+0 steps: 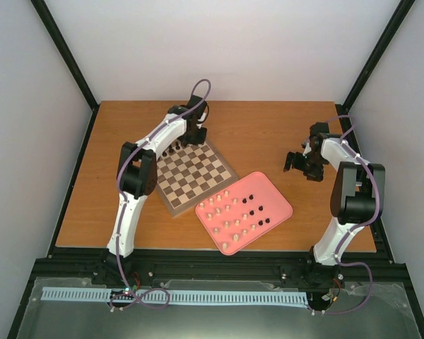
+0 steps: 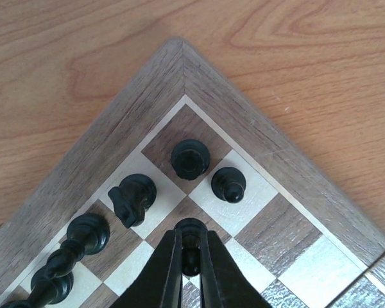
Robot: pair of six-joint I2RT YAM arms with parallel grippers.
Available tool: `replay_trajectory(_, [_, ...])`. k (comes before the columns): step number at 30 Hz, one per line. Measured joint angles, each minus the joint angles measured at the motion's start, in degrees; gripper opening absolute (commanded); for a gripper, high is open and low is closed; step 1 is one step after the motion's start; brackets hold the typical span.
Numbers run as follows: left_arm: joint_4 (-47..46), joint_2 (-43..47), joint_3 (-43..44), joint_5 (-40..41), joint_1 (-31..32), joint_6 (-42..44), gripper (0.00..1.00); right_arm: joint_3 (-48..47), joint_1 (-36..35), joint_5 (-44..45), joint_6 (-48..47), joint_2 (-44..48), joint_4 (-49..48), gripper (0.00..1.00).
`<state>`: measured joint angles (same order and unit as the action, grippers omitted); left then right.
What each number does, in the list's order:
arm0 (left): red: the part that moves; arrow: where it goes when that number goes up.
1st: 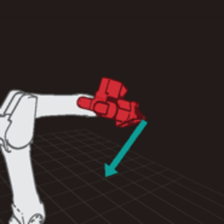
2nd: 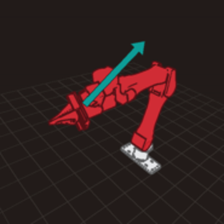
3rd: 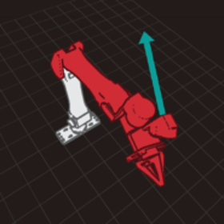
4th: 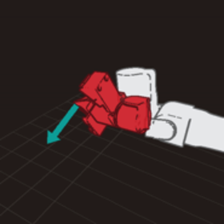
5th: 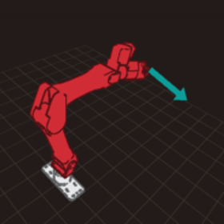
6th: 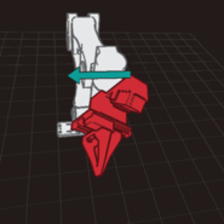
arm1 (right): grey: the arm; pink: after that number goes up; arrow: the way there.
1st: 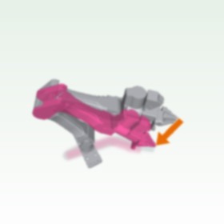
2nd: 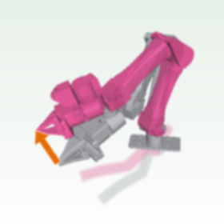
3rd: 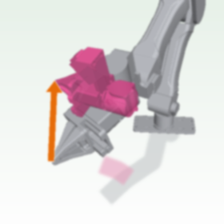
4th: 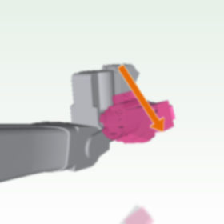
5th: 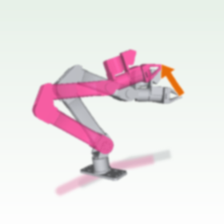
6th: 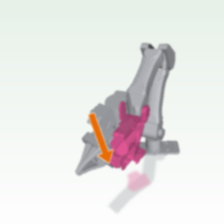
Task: Set up the chess pieces on the board
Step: Place the chess piece on the chessboard.
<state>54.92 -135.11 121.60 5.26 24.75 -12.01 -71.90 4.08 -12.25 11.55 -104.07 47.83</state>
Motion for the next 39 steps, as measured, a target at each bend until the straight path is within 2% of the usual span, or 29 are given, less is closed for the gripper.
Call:
replay_trajectory(12, [0.5,-2.0,0.9,0.8,0.0,0.0,0.04,0.0,0.0,0.0,-0.2,-0.5,0.0,1.0])
replay_trajectory(27, [0.7,-2.0,0.9,0.8,0.0,0.3,0.21,0.0,0.0,-0.1,-0.2,-1.0,0.0,1.0])
replay_trajectory(35, [0.7,-1.9,0.7,0.5,0.0,0.4,0.24,0.0,0.0,-0.2,-0.2,-1.0,0.0,1.0])
replay_trajectory(37, [0.9,-1.5,0.4,0.2,0.0,0.4,0.29,0.0,0.0,-0.2,-0.2,-1.0,0.0,1.0])
replay_trajectory(39, [1.1,-0.1,-1.0,-0.4,0.1,0.5,0.37,0.0,0.0,-0.2,-0.2,-1.0,0.0,1.0])
